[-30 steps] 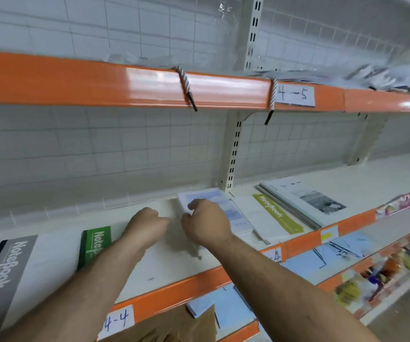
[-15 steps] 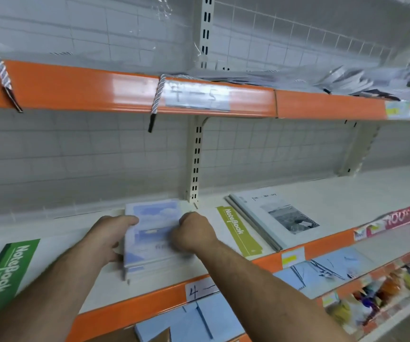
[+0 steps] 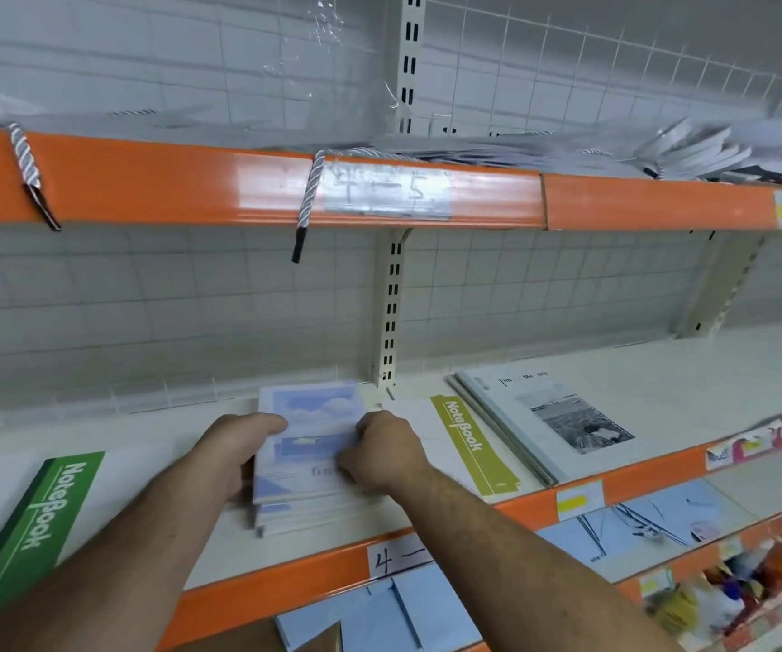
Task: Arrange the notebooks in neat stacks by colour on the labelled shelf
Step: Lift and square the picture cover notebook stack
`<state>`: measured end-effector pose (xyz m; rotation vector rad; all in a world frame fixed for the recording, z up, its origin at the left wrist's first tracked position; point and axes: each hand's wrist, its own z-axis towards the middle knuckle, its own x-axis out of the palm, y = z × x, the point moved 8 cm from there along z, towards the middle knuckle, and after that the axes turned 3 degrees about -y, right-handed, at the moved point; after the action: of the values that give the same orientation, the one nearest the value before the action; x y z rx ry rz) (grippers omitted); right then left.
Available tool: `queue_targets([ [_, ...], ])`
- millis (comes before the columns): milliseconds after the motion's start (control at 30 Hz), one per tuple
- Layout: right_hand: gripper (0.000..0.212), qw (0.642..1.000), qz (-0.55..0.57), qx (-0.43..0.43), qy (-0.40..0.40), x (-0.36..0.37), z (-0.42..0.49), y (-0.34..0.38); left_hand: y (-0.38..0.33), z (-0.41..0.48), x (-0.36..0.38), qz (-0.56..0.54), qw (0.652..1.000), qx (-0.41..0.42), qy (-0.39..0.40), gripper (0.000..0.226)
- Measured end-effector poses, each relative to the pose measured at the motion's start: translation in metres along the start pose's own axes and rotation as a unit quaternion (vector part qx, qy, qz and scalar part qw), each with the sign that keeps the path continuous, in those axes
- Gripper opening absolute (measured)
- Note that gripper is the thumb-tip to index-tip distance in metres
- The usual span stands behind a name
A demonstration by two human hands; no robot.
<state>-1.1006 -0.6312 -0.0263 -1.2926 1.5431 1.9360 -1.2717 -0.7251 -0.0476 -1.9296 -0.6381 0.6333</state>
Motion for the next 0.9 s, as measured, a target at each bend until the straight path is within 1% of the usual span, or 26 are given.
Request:
queue_targets([
  [200,0.019,1.0,0.013,0.007,-0.003,-0.001,0.0,-0.001,0.01,0.01,0.0,-0.003,1.0,-0.019,0.019,0.025],
  [267,0.019,1.0,0.014,0.007,-0.003,-0.003,0.0,0.0,0.012,0.012,0.003,-0.02,0.999,-0.027,0.027,0.022],
  [367,0.026,0.999,0.033,0.009,0.001,-0.005,-0.001,-0.001,0.015,0.008,0.008,-0.058,0.997,-0.033,0.044,0.017],
  [433,0.036,0.998,0.062,0.019,0.004,-0.006,-0.001,-0.006,0.014,0.002,0.011,-0.086,0.994,-0.031,0.062,0.012],
  [500,0.052,0.994,0.101,0.037,0.011,-0.005,-0.003,-0.011,0.012,-0.004,0.013,-0.114,0.99,-0.026,0.083,0.01],
  [633,0.08,0.985,0.16,0.054,0.019,-0.008,-0.006,-0.015,0.005,-0.017,0.013,-0.149,0.983,-0.002,0.108,0.013],
  [700,0.089,0.974,0.218,0.061,0.012,-0.011,-0.008,-0.014,-0.001,-0.023,0.008,-0.167,0.979,0.02,0.112,0.015],
  [733,0.089,0.963,0.259,0.065,0.015,-0.012,-0.01,-0.012,-0.006,-0.024,0.005,-0.178,0.977,0.037,0.114,0.018],
  [767,0.082,0.948,0.31,0.068,0.028,-0.011,-0.012,-0.008,-0.01,-0.024,-0.001,-0.191,0.973,0.062,0.116,0.024],
  [833,0.055,0.915,0.396,0.055,0.055,-0.012,-0.017,0.007,-0.021,-0.026,-0.01,-0.217,0.961,0.12,0.126,0.046],
  [867,0.045,0.909,0.41,0.037,0.057,-0.015,-0.018,0.015,-0.024,-0.027,-0.014,-0.229,0.954,0.142,0.129,0.057],
  [900,0.043,0.909,0.413,0.016,0.049,-0.017,-0.018,0.021,-0.026,-0.028,-0.019,-0.24,0.949,0.159,0.126,0.065],
])
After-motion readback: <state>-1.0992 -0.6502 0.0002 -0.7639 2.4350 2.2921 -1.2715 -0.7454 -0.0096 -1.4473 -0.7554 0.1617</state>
